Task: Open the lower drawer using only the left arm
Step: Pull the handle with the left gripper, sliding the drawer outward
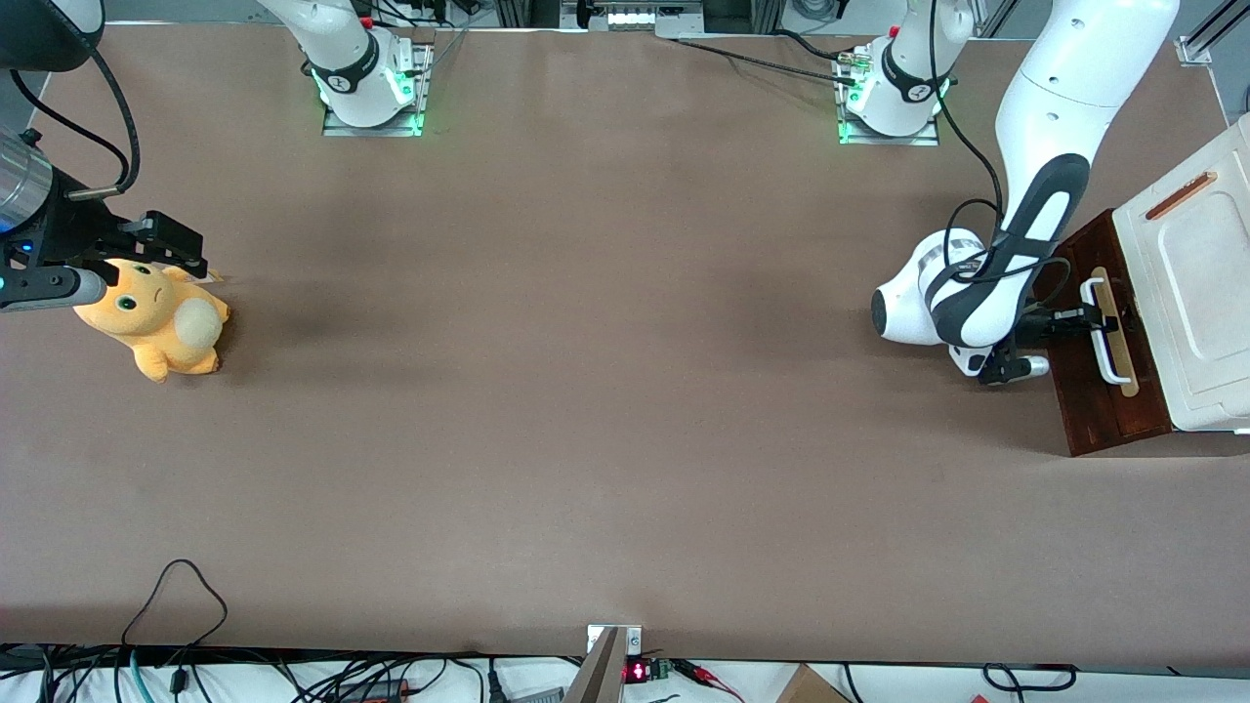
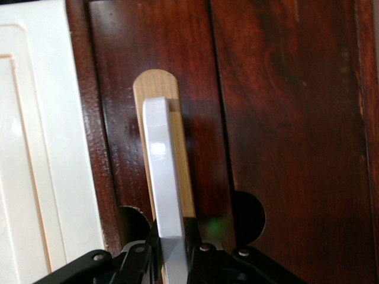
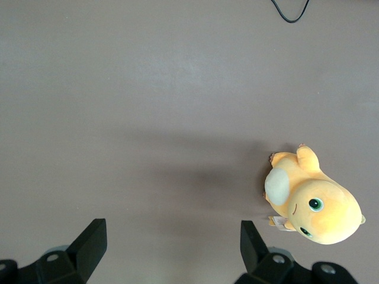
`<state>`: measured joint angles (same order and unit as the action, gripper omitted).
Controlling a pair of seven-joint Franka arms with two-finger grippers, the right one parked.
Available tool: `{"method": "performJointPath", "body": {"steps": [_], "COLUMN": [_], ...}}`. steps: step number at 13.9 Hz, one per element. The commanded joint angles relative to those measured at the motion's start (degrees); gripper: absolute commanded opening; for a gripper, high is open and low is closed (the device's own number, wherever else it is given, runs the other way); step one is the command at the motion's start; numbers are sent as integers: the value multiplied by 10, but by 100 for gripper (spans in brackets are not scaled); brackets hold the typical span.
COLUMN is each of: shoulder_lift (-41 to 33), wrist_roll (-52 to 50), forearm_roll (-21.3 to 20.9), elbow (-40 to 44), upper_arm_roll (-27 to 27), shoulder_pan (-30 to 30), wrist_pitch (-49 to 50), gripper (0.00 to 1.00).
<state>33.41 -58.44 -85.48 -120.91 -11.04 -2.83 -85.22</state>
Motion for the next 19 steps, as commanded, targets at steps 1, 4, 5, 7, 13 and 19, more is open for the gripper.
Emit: {"method": "performJointPath", "body": {"steps": [1,4,5,7,13,19], "shoulder_lift": [7,6,6,4,-14,-13], "wrist_roll": [11,11,12,12,28,32], "forearm_roll": [-13,-12,-12,-10,66,88], "elbow": [9,9,9,11,20,22], "upper_arm_roll": [3,3,1,-6,-26,-36], "shoulder_pan": [-7,-4,-1,5,74,88], "wrist_pitch": [-7,-7,-7,-8,-28,-28], "gripper": [1,0,0,0,0,9]}}
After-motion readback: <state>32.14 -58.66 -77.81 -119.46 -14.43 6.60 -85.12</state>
